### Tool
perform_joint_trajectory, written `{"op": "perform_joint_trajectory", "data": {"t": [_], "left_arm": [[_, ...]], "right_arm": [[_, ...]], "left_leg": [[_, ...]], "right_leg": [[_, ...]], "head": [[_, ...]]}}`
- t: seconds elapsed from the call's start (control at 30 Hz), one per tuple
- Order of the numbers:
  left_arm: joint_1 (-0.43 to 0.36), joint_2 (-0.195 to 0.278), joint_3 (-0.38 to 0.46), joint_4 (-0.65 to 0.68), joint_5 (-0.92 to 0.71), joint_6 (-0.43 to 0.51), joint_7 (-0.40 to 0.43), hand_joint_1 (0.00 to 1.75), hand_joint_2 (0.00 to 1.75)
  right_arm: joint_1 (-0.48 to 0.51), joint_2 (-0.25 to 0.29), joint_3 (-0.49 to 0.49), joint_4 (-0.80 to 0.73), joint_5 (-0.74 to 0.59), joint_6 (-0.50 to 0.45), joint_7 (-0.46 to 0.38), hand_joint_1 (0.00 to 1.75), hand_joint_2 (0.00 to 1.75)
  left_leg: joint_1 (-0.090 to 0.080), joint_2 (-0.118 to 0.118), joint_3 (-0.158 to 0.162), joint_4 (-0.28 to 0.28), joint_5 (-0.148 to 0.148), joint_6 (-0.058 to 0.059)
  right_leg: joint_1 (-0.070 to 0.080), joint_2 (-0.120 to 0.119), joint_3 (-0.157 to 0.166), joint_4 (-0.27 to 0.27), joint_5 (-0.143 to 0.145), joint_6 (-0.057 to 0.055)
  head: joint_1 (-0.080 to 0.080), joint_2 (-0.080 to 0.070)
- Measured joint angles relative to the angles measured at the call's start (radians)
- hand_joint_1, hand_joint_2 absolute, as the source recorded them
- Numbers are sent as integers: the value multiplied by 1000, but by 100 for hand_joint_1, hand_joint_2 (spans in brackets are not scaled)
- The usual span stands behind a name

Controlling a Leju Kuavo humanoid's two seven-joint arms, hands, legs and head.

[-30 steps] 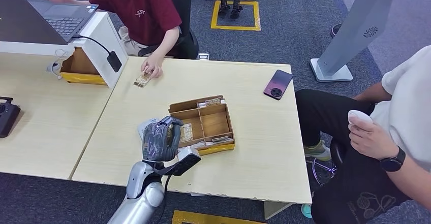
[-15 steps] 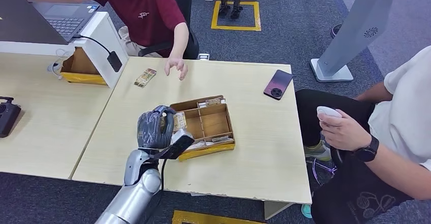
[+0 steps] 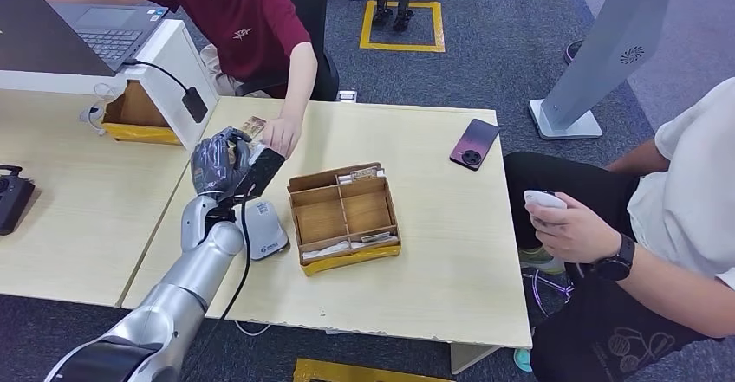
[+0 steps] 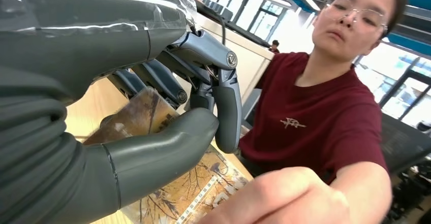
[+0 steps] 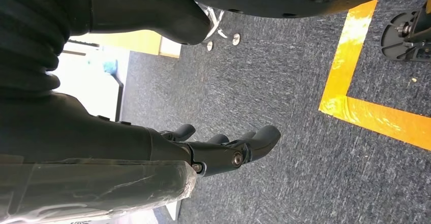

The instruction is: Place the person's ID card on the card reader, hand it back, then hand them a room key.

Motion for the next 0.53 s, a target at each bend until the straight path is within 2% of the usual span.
{"op": "perform_joint_trajectory", "data": {"t": [0.17, 0.23, 0.3, 0.37, 0.53], "left_arm": [[-32, 15, 26, 50, 6, -3, -4, 175, 175], [-39, 17, 33, 63, 6, -3, -5, 162, 175], [-44, 18, 36, 74, 5, -3, -8, 75, 175], [-46, 18, 39, 83, 5, -3, -11, 0, 175], [-46, 20, 56, 92, -6, 0, -13, 0, 175]], "right_arm": [[0, 0, 0, 0, 2, 3, -1, 0, 175], [0, 0, 0, 0, 2, 3, -4, 0, 175], [0, 0, 0, 0, 3, 3, -6, 0, 175], [0, 0, 0, 0, 7, 4, -10, 0, 175], [0, -1, 1, 0, 17, 4, -12, 0, 175]], "left_leg": [[0, 0, 0, 0, 0, 0], [0, 0, 0, 0, 0, 0], [0, 0, 0, 0, 0, 0], [0, 0, 0, 0, 0, 0], [0, 0, 0, 0, 0, 0]], "right_leg": [[0, 0, 0, 0, 0, 0], [0, 0, 0, 0, 0, 0], [0, 0, 0, 0, 0, 0], [0, 0, 0, 0, 0, 0], [0, 0, 0, 0, 0, 0]], "head": [[0, 0], [0, 0], [0, 0], [0, 0], [0, 0]]}}
